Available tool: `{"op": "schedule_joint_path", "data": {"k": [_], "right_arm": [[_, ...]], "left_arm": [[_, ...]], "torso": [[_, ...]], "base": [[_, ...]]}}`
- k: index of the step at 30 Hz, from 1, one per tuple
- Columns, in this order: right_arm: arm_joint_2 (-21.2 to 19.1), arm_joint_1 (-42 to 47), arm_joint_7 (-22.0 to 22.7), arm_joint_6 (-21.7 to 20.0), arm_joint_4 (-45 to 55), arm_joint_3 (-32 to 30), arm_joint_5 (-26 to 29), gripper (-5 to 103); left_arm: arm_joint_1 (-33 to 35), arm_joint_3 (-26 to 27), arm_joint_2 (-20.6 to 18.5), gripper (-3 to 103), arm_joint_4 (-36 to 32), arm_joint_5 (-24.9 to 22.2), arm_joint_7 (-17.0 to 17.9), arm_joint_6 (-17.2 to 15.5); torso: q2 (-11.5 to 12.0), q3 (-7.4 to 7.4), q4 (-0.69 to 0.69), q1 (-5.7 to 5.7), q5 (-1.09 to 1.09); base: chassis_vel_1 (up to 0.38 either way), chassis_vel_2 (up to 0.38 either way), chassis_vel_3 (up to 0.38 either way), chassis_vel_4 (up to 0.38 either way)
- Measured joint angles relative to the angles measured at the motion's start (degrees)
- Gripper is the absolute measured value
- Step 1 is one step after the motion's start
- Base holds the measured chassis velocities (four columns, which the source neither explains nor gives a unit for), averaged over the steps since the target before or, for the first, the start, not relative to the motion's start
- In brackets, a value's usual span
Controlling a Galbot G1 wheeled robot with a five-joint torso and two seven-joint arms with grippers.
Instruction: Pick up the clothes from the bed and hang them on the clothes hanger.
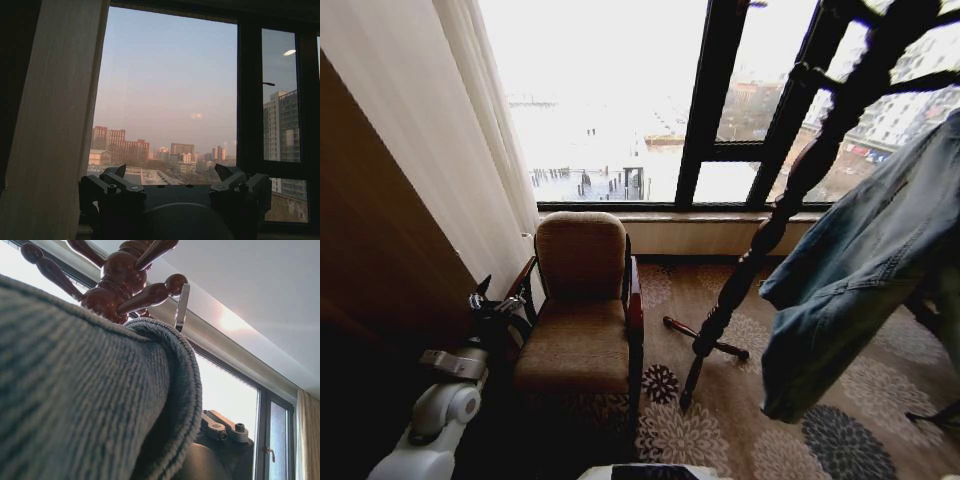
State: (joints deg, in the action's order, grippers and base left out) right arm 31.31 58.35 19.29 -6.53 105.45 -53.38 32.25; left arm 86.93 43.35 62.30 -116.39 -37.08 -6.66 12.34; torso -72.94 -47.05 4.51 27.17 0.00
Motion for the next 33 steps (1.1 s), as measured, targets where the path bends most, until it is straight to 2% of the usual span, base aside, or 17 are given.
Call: {"op": "schedule_joint_path", "data": {"k": [17, 21, 23, 26, 33], "right_arm": [[-0.7, -5.6, -1.3, 0.3, -4.6, 7.3, -0.5, 19], [-1.3, -6.9, -1.4, 0.3, -3.5, 8.9, -0.9, 19], [-1.9, -7.9, -1.3, 0.3, -1.6, 10.0, -1.4, 19], [-2.1, -8.1, -0.9, 0.0, -0.1, 10.6, -1.4, 19], [-1.7, -8.8, 0.8, -0.8, 0.8, 11.9, -1.4, 19]], "left_arm": [[0.0, 0.0, 0.0, 100, 0.0, 0.0, 0.0, 0.0], [0.0, 0.0, 0.0, 100, 0.0, 0.0, 0.0, 0.0], [0.0, 0.0, 0.0, 100, 0.0, 0.0, 0.0, 0.0], [0.0, 0.0, 0.0, 100, 0.0, 0.0, 0.0, 0.0], [0.0, 0.0, 0.0, 100, 0.0, 0.0, 0.0, 0.0]], "torso": [[0.0, 0.0, 0.02, 0.0, 0.01], [0.0, 0.0, 0.04, 0.0, 0.03], [0.0, 0.0, -0.02, -0.01, -0.01], [0.0, 0.0, -0.03, -0.01, -0.01], [0.0, 0.0, -0.01, 0.0, 0.0]], "base": [[0.0, 0.0, 0.0, 0.0], [0.0, 0.0, 0.0, 0.0], [0.0, 0.0, 0.0, 0.0], [0.0, 0.0, 0.0, 0.0], [0.0, 0.0, 0.0, 0.0]]}}
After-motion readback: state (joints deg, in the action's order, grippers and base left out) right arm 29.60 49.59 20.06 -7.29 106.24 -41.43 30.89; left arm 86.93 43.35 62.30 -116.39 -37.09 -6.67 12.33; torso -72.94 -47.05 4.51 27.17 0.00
